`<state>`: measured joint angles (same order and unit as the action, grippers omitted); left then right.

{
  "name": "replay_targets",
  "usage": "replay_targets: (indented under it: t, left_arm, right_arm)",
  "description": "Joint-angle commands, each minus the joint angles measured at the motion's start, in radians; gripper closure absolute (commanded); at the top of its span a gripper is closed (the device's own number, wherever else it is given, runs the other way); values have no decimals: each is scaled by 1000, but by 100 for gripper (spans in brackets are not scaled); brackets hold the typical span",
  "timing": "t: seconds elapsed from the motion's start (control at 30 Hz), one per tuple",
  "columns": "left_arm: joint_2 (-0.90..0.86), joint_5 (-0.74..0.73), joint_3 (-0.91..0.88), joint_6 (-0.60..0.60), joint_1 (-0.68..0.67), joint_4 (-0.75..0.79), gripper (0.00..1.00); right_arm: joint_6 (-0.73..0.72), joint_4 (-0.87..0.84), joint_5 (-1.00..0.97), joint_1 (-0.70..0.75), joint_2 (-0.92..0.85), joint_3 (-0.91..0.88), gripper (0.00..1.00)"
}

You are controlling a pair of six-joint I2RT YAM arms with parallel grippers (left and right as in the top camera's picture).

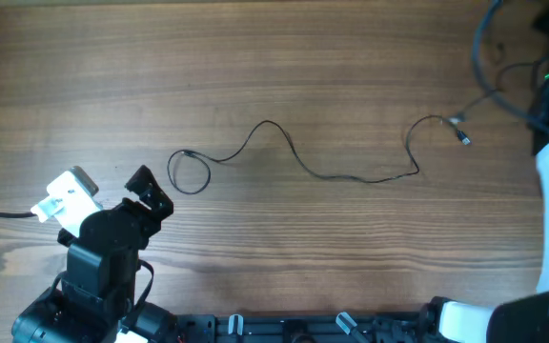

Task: Untangle cables

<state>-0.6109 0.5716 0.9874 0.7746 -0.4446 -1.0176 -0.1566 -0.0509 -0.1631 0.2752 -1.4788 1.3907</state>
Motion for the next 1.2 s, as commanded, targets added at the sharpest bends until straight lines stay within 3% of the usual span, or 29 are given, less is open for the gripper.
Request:
replay_targets:
  t: [0.0,0.2,0.5,0.9,1.1,1.13,1.17]
  left_arm:
    - [0,9,0,-5,4,3,0]
    - [0,9,0,-5,4,3,0]
    - [0,9,0,-5,4,3,0]
    - [0,9,0,-5,4,3,0]
    - [0,9,0,-5,4,3,0]
    - [0,9,0,-5,4,3,0]
    - [0,9,0,-5,4,3,0]
  right_arm:
    - [61,-16,56,42,-82,192,96]
    - [106,-16,48,108,-260,396,96]
    - [2,39,53,198,-518,396,96]
    - [0,179,53,333,-821,395,92]
    - [-4,225,63,342,-868,395,81]
    - [-4,225,75,340,-867,398,75]
    - [-3,238,107,340,-867,412,57]
